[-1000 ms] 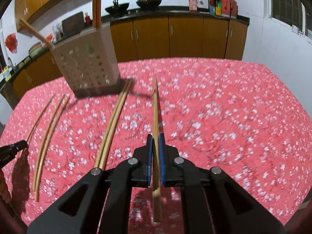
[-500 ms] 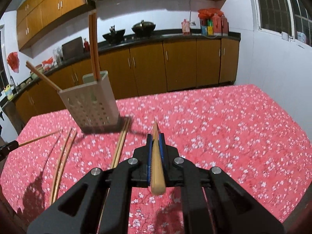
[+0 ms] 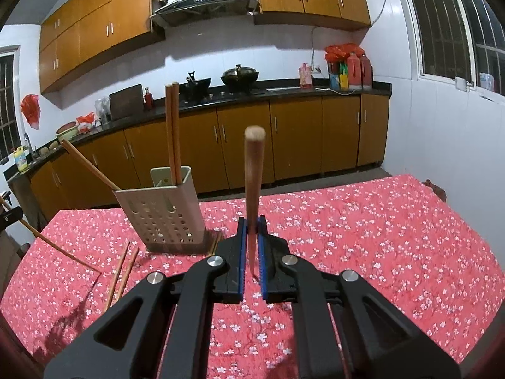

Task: Organize utensils
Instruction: 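Raise both held chopsticks upright above the beige holder, then open the right tool over the holder while the left tool releases its chopstick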

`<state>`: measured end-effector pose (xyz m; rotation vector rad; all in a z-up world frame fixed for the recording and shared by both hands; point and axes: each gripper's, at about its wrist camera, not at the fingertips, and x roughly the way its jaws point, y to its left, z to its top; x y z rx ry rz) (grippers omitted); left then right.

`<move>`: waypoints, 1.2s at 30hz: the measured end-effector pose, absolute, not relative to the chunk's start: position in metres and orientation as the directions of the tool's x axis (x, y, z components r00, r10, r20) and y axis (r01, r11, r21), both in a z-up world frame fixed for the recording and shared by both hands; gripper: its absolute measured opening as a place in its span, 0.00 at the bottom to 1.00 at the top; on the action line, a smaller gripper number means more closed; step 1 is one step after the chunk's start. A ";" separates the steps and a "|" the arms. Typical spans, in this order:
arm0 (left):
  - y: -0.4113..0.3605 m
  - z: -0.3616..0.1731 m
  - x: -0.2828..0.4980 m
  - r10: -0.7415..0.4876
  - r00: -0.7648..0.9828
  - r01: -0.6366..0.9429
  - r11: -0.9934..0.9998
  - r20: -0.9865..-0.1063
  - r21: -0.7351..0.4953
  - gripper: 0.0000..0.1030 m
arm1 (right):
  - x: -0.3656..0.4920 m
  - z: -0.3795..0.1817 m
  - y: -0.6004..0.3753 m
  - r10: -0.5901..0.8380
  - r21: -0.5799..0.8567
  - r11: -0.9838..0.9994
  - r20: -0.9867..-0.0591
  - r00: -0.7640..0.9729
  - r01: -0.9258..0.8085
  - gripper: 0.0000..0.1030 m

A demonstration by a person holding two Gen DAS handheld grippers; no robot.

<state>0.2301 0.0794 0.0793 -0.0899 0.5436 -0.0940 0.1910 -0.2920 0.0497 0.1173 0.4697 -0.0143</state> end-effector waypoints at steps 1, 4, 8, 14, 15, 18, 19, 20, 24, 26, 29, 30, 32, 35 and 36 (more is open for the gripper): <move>0.079 0.080 0.231 -0.113 0.852 0.066 0.992 -0.511 -0.109 0.07 | 0.191 0.051 -0.292 0.014 0.108 0.993 -0.451 0.892 0.039 0.07; 0.077 0.083 0.232 -0.119 0.853 0.071 0.991 -0.508 -0.114 0.07 | 0.191 0.056 -0.290 0.014 0.107 0.994 -0.443 0.896 0.038 0.07; 0.069 0.097 0.230 -0.157 0.862 0.112 0.986 -0.482 -0.121 0.07 | 0.190 0.077 -0.286 0.066 0.143 0.990 -0.416 0.907 -0.007 0.07; 0.052 0.138 0.226 -0.241 0.886 0.198 0.969 -0.397 -0.147 0.07 | 0.184 0.131 -0.273 0.188 0.203 0.971 -0.306 0.933 -0.129 0.07; 0.049 0.144 0.226 -0.251 0.891 0.208 0.966 -0.379 -0.150 0.07 | 0.183 0.137 -0.270 0.199 0.207 0.968 -0.288 0.937 -0.142 0.07; 0.033 0.168 0.230 -0.283 0.902 0.246 0.958 -0.327 -0.150 0.07 | 0.183 0.159 -0.260 0.224 0.213 0.961 -0.220 0.950 -0.177 0.07; 0.028 0.173 0.232 -0.293 0.903 0.256 0.955 -0.315 -0.151 0.07 | 0.185 0.163 -0.257 0.224 0.211 0.961 -0.203 0.953 -0.181 0.07; 0.025 0.177 0.233 -0.299 0.904 0.263 0.952 -0.305 -0.155 0.07 | 0.187 0.168 -0.252 0.219 0.204 0.962 -0.182 0.959 -0.181 0.07; 0.014 0.188 0.245 -0.309 0.915 0.269 0.947 -0.261 -0.179 0.07 | 0.202 0.169 -0.241 0.201 0.182 0.968 -0.155 0.967 -0.172 0.07; 0.011 0.188 0.256 -0.289 0.925 0.248 0.951 -0.249 -0.182 0.07 | 0.211 0.165 -0.237 0.189 0.169 0.972 -0.157 0.969 -0.162 0.07; 0.008 0.184 0.272 -0.260 0.935 0.214 0.956 -0.243 -0.200 0.07 | 0.223 0.157 -0.232 0.177 0.159 0.976 -0.167 0.970 -0.151 0.07; 0.007 0.181 0.280 -0.256 0.934 0.206 0.956 -0.248 -0.210 0.07 | 0.228 0.154 -0.230 0.175 0.154 0.977 -0.174 0.969 -0.148 0.07; 0.006 0.176 0.291 -0.256 0.932 0.200 0.953 -0.256 -0.226 0.07 | 0.236 0.147 -0.229 0.176 0.154 0.977 -0.190 0.966 -0.147 0.07; 0.003 0.163 0.305 -0.262 0.924 0.199 0.951 -0.279 -0.236 0.07 | 0.247 0.137 -0.227 0.177 0.157 0.977 -0.221 0.959 -0.144 0.07; 0.003 0.159 0.307 -0.268 0.920 0.202 0.949 -0.284 -0.241 0.07 | 0.251 0.134 -0.227 0.181 0.163 0.976 -0.233 0.955 -0.145 0.07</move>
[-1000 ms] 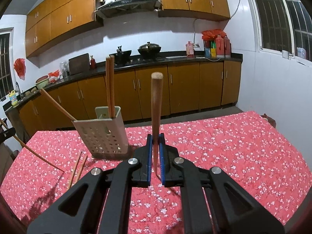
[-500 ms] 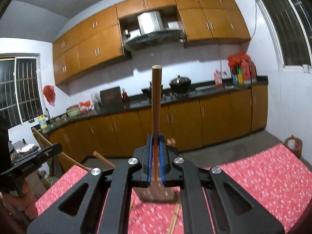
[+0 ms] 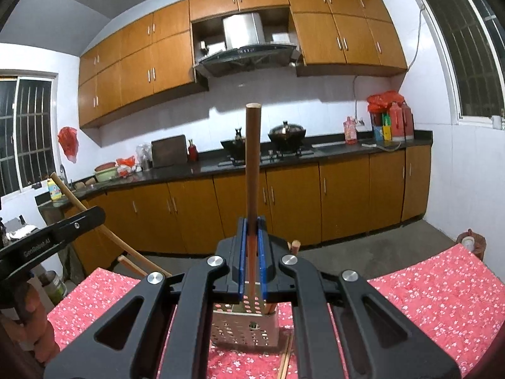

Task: Organize utensils
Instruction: 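Open the right tool over the holder while the left tool releases its chopstick, then grasp another wooden chopstick with the right tool while the left tool grasps one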

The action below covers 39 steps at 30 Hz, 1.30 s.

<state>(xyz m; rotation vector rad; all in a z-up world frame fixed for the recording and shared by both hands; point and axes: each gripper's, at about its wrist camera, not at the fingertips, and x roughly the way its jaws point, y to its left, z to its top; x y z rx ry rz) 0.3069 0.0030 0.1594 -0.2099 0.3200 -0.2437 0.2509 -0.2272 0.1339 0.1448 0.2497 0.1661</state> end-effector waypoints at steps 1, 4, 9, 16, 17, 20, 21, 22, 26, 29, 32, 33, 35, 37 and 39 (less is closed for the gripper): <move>0.001 0.155 0.311 -0.271 0.917 0.203 0.949 -0.293 -0.243 0.07 | 0.254 0.132 -0.227 0.183 0.166 0.975 -0.242 0.953 -0.145 0.07; -0.002 0.141 0.320 -0.272 0.908 0.200 0.950 -0.318 -0.242 0.07 | 0.262 0.124 -0.225 0.192 0.173 0.974 -0.272 0.943 -0.148 0.07; -0.005 0.125 0.332 -0.276 0.893 0.199 0.950 -0.355 -0.239 0.07 | 0.271 0.112 -0.221 0.210 0.170 0.972 -0.317 0.925 -0.162 0.07; -0.004 0.118 0.334 -0.293 0.879 0.206 0.945 -0.376 -0.254 0.18 | 0.270 0.109 -0.222 0.228 0.196 0.966 -0.338 0.913 -0.168 0.16; -0.003 0.119 0.333 -0.292 0.881 0.205 0.945 -0.373 -0.254 0.19 | 0.269 0.110 -0.223 0.227 0.197 0.966 -0.335 0.915 -0.168 0.18; -0.001 0.121 0.328 -0.291 0.884 0.201 0.943 -0.366 -0.264 0.20 | 0.263 0.116 -0.224 0.226 0.200 0.965 -0.320 0.920 -0.168 0.19; 0.001 0.123 0.325 -0.290 0.886 0.199 0.942 -0.361 -0.270 0.20 | 0.262 0.118 -0.225 0.227 0.202 0.965 -0.315 0.922 -0.168 0.19; 0.002 0.124 0.323 -0.290 0.888 0.198 0.941 -0.357 -0.273 0.20 | 0.258 0.121 -0.226 0.227 0.203 0.964 -0.304 0.925 -0.170 0.19; 0.010 0.134 0.303 -0.290 0.901 0.199 0.938 -0.324 -0.285 0.22 | 0.232 0.133 -0.235 0.229 0.206 0.962 -0.250 0.941 -0.179 0.19; 0.021 0.136 0.282 -0.279 0.909 0.191 0.940 -0.310 -0.283 0.24 | 0.211 0.132 -0.244 0.213 0.202 0.965 -0.236 0.948 -0.167 0.19; 0.032 0.124 0.262 -0.247 0.908 0.162 0.952 -0.339 -0.259 0.24 | 0.195 0.116 -0.254 0.181 0.187 0.974 -0.277 0.944 -0.132 0.19; 0.035 0.116 0.257 -0.230 0.903 0.146 0.959 -0.362 -0.244 0.25 | 0.193 0.105 -0.257 0.163 0.175 0.978 -0.308 0.937 -0.113 0.19; 0.039 0.099 0.250 -0.199 0.892 0.118 0.970 -0.407 -0.214 0.25 | 0.195 0.077 -0.263 0.145 0.167 0.982 -0.401 0.905 -0.084 0.19; 0.043 0.074 0.246 -0.173 0.863 0.094 0.978 -0.475 -0.186 0.25 | 0.199 0.050 -0.265 0.131 0.171 0.984 -0.488 0.863 -0.053 0.19; 0.047 0.053 0.244 -0.157 0.834 0.073 0.981 -0.529 -0.177 0.25 | 0.210 0.011 -0.266 0.141 0.194 0.981 -0.607 0.782 -0.026 0.19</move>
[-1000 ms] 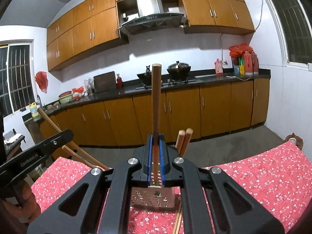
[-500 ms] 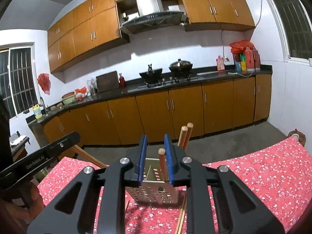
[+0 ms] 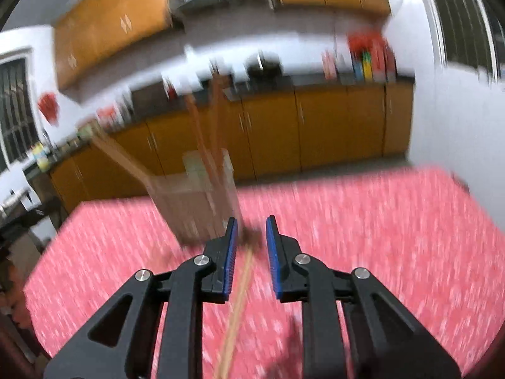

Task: Organize utensils
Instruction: 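Grasp another wooden chopstick with the right tool while the left tool grasps one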

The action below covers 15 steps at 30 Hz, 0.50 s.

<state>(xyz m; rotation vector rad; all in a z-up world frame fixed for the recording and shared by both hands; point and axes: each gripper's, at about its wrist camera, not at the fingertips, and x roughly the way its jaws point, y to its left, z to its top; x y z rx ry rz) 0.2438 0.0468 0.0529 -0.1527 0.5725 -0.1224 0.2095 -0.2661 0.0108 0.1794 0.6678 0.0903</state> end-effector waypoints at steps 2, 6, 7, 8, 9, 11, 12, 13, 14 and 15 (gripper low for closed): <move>0.051 0.028 0.241 -0.130 0.799 0.041 0.986 -0.587 -0.163 0.25 | 0.215 -0.021 -0.263 0.156 0.217 0.976 -0.682 0.715 -0.006 0.19; 0.058 -0.002 0.236 -0.125 0.755 0.016 0.985 -0.644 -0.172 0.25 | 0.217 -0.060 -0.254 0.191 0.248 0.969 -0.747 0.637 0.001 0.19; 0.058 -0.010 0.234 -0.124 0.742 0.010 0.985 -0.659 -0.174 0.25 | 0.215 -0.065 -0.250 0.195 0.250 0.968 -0.752 0.629 -0.001 0.19; 0.058 -0.015 0.232 -0.123 0.735 0.006 0.985 -0.667 -0.175 0.25 | 0.215 -0.068 -0.246 0.201 0.250 0.968 -0.758 0.620 -0.007 0.19; 0.060 -0.020 0.231 -0.124 0.728 0.002 0.984 -0.674 -0.178 0.25 | 0.216 -0.070 -0.243 0.200 0.245 0.969 -0.763 0.615 -0.012 0.19; 0.061 -0.027 0.231 -0.127 0.715 -0.003 0.983 -0.687 -0.185 0.27 | 0.217 -0.074 -0.235 0.201 0.238 0.971 -0.769 0.607 -0.019 0.19; 0.060 -0.029 0.231 -0.128 0.712 -0.004 0.982 -0.691 -0.186 0.28 | 0.218 -0.075 -0.233 0.203 0.239 0.971 -0.770 0.604 -0.022 0.19; 0.060 -0.031 0.230 -0.129 0.709 -0.004 0.982 -0.694 -0.187 0.29 | 0.218 -0.076 -0.234 0.205 0.239 0.971 -0.771 0.603 -0.024 0.19; 0.058 -0.033 0.230 -0.130 0.708 -0.001 0.983 -0.694 -0.185 0.29 | 0.219 -0.075 -0.232 0.207 0.238 0.971 -0.772 0.602 -0.029 0.19; 0.058 -0.033 0.230 -0.131 0.707 0.000 0.983 -0.695 -0.186 0.29 | 0.220 -0.076 -0.230 0.207 0.235 0.971 -0.772 0.601 -0.033 0.19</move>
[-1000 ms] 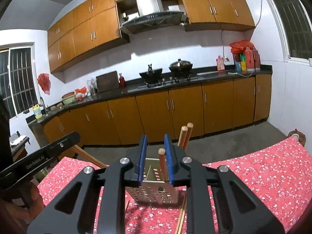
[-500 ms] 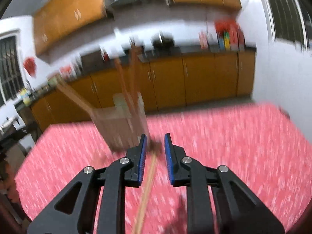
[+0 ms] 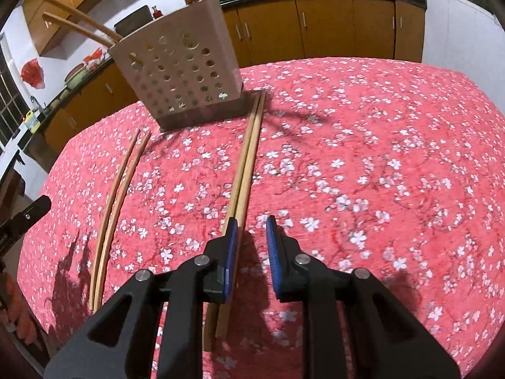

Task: Organize utensils
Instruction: 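Grasp another wooden chopstick with the right tool while the left tool grasps one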

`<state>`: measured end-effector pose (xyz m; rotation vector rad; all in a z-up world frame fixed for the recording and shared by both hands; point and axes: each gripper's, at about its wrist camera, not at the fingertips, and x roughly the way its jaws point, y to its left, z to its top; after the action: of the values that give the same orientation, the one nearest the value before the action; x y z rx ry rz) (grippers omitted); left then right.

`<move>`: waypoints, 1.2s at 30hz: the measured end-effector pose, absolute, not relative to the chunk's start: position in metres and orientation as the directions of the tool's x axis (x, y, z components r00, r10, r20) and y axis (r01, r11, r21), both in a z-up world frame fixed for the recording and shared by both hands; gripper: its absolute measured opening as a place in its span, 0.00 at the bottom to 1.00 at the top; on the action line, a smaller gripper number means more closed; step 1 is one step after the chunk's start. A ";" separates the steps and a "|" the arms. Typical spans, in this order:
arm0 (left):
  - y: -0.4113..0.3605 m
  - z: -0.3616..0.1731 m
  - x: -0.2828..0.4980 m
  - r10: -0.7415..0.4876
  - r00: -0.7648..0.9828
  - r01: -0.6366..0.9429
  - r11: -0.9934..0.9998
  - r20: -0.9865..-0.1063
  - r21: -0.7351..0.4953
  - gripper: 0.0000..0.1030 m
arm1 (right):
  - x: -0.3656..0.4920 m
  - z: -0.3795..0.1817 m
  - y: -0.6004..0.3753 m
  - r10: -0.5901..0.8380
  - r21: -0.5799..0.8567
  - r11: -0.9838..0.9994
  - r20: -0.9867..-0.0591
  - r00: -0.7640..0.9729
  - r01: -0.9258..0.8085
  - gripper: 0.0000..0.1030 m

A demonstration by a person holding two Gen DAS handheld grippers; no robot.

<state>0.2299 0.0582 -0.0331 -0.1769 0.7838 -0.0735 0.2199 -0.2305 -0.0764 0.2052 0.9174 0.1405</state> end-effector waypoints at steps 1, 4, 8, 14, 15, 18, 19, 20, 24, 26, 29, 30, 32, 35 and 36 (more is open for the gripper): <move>0.057 -0.034 0.230 -0.133 0.704 0.002 0.983 -0.698 -0.186 0.29 | 0.221 -0.076 -0.229 0.207 0.231 0.972 -0.773 0.600 -0.037 0.19; 0.054 -0.037 0.232 -0.140 0.695 0.006 0.982 -0.705 -0.189 0.29 | 0.221 -0.077 -0.226 0.191 0.202 0.978 -0.772 0.606 -0.050 0.19; 0.051 -0.043 0.234 -0.153 0.682 0.012 0.980 -0.715 -0.198 0.29 | 0.222 -0.078 -0.224 0.146 0.150 0.988 -0.773 0.617 -0.045 0.18; 0.044 -0.050 0.237 -0.183 0.663 0.029 0.975 -0.726 -0.219 0.29 | 0.222 -0.078 -0.223 0.105 0.098 0.994 -0.771 0.628 -0.046 0.18; 0.044 -0.051 0.237 -0.189 0.660 0.032 0.974 -0.727 -0.224 0.29 | 0.222 -0.079 -0.222 0.111 0.100 0.994 -0.773 0.624 -0.053 0.18; 0.039 -0.055 0.238 -0.215 0.645 0.047 0.969 -0.733 -0.243 0.29 | 0.221 -0.081 -0.220 0.108 0.086 0.994 -0.774 0.625 -0.066 0.17; 0.038 -0.057 0.239 -0.221 0.641 0.050 0.968 -0.735 -0.247 0.29 | 0.221 -0.081 -0.220 0.098 0.074 0.995 -0.774 0.626 -0.064 0.11; 0.038 -0.058 0.239 -0.226 0.637 0.054 0.967 -0.737 -0.250 0.29 | 0.221 -0.081 -0.221 0.083 0.062 0.997 -0.774 0.627 -0.056 0.08; 0.034 -0.063 0.239 -0.243 0.623 0.070 0.964 -0.744 -0.256 0.27 | 0.224 -0.082 -0.246 0.018 0.064 0.997 -0.777 0.629 0.050 0.08; 0.030 -0.065 0.239 -0.250 0.615 0.084 0.964 -0.748 -0.253 0.26 | 0.225 -0.082 -0.260 -0.004 0.083 0.991 -0.781 0.625 0.109 0.08; 0.024 -0.069 0.239 -0.254 0.601 0.102 0.965 -0.758 -0.243 0.23 | 0.224 -0.083 -0.276 -0.010 0.109 0.982 -0.784 0.621 0.153 0.08; 0.022 -0.071 0.239 -0.252 0.597 0.105 0.966 -0.762 -0.237 0.21 | 0.224 -0.083 -0.277 -0.006 0.112 0.982 -0.784 0.621 0.151 0.08; 0.017 -0.075 0.240 -0.237 0.584 0.109 0.971 -0.776 -0.214 0.19 | 0.223 -0.084 -0.276 -0.011 0.104 0.984 -0.782 0.623 0.148 0.08; 0.013 -0.081 0.240 -0.217 0.570 0.111 0.976 -0.792 -0.187 0.15 | 0.223 -0.084 -0.274 -0.012 0.099 0.985 -0.780 0.626 0.142 0.08; 0.011 -0.083 0.240 -0.210 0.566 0.111 0.978 -0.797 -0.178 0.14 | 0.223 -0.083 -0.274 -0.010 0.099 0.985 -0.780 0.626 0.140 0.08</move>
<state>0.2400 0.0113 -0.0833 -0.1124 0.9505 -0.1890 0.2230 -0.2745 -0.0835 0.1557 0.8914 -0.0866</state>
